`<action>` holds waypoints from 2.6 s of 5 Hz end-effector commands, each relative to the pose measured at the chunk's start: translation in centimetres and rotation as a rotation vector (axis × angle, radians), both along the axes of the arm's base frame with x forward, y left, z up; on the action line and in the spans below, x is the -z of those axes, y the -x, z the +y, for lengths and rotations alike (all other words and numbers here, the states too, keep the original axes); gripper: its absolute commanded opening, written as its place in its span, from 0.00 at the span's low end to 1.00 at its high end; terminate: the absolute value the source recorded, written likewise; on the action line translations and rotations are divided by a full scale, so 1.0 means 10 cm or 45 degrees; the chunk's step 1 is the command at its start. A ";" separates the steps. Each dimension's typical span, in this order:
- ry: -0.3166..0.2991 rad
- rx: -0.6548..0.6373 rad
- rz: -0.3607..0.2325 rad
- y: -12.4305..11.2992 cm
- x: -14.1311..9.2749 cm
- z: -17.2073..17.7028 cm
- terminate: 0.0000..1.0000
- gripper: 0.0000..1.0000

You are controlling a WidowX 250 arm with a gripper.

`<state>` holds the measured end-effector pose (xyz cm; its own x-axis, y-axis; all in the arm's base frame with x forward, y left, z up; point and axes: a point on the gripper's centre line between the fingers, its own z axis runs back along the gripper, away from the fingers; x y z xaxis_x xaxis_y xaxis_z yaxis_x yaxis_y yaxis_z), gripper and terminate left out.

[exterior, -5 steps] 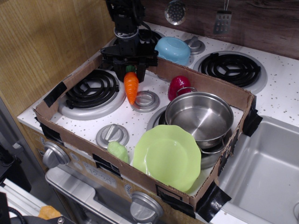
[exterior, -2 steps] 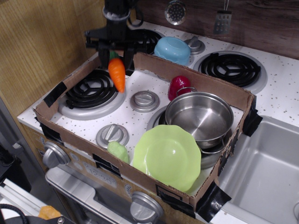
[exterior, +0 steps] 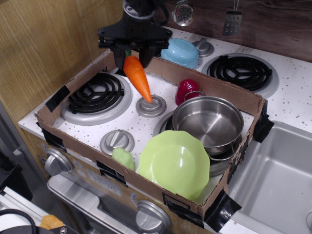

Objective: Put carrot on plate

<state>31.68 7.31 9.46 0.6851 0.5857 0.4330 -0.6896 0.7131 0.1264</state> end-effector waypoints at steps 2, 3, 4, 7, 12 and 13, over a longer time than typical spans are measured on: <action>-0.061 -0.173 -0.091 0.24 -0.15 -0.54 0.00 0.00; -0.109 -0.203 -0.056 0.29 -0.26 -0.63 0.00 0.00; -0.114 -0.248 -0.074 0.35 -0.21 -0.71 0.00 0.00; -0.099 -0.405 -0.084 0.57 0.05 -0.88 0.00 0.00; 0.060 -0.471 -0.132 0.80 0.25 -0.97 0.00 0.00; 0.071 -0.476 -0.137 0.78 0.23 -0.97 0.00 1.00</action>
<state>22.91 -2.00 6.35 0.3907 0.8044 0.4476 -0.9091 0.4135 0.0505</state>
